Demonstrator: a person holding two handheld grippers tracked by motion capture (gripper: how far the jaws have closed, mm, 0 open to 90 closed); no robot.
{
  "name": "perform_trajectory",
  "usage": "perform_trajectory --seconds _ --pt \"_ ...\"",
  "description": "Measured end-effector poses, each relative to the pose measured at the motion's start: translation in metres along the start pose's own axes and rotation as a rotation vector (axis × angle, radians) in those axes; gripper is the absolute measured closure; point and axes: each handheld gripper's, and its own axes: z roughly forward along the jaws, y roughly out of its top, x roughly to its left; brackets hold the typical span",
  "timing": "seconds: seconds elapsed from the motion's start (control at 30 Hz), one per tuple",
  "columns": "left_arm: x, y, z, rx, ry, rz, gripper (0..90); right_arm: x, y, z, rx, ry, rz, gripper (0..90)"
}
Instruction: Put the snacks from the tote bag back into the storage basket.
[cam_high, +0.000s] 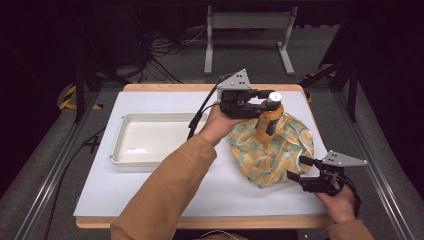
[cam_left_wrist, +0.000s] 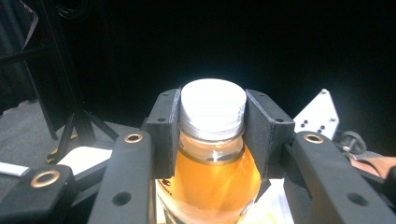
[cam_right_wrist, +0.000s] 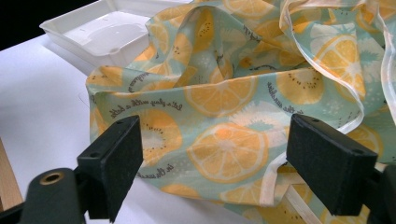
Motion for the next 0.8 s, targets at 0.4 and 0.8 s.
perform_trajectory --seconds 0.4,0.8 --pt "-0.001 0.000 -0.051 0.009 0.002 0.012 58.3 0.001 0.003 0.007 0.009 0.009 -0.012 19.1" --pt "-0.001 -0.008 -0.099 -0.015 0.019 0.008 58.3 0.001 0.005 0.012 0.015 0.009 -0.026 19.2"
